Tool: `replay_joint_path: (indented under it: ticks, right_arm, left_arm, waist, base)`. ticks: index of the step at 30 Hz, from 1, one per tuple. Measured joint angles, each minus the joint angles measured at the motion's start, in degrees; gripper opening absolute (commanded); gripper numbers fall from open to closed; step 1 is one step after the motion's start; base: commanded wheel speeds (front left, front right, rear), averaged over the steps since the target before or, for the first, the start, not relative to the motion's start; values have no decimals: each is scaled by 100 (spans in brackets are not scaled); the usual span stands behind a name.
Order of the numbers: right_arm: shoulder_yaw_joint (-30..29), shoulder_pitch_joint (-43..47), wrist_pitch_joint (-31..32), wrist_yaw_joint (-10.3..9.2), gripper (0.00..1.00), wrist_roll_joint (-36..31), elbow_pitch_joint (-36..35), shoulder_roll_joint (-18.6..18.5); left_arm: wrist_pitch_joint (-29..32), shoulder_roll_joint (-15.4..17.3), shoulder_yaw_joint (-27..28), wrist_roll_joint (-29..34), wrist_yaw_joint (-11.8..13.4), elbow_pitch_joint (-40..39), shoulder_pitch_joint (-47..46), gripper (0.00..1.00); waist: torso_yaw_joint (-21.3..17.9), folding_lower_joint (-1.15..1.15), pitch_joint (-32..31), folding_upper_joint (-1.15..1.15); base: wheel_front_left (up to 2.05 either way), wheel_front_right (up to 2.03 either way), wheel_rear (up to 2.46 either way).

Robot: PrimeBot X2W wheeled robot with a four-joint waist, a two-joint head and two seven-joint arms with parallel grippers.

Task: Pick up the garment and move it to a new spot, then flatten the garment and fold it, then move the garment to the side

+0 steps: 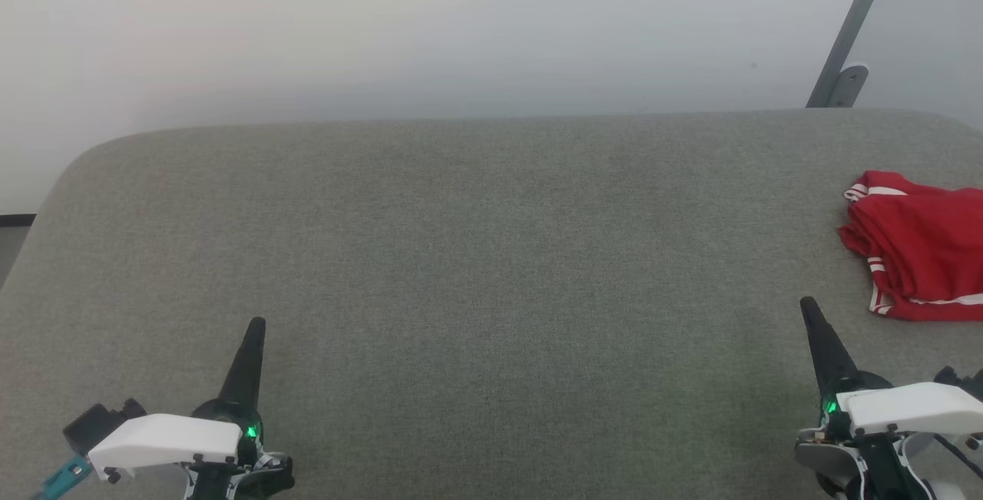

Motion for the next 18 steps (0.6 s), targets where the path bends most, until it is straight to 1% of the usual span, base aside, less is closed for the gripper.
replay_joint_path:
  ticks: [18]
  right_arm:
    - [12,-43,174,0,0,789,-22,45]
  left_arm:
    - [205,-136,33,-612,0,-20,-118,0]
  waist:
    - [-11,0,7,0]
  base:
    - [0,0,0]
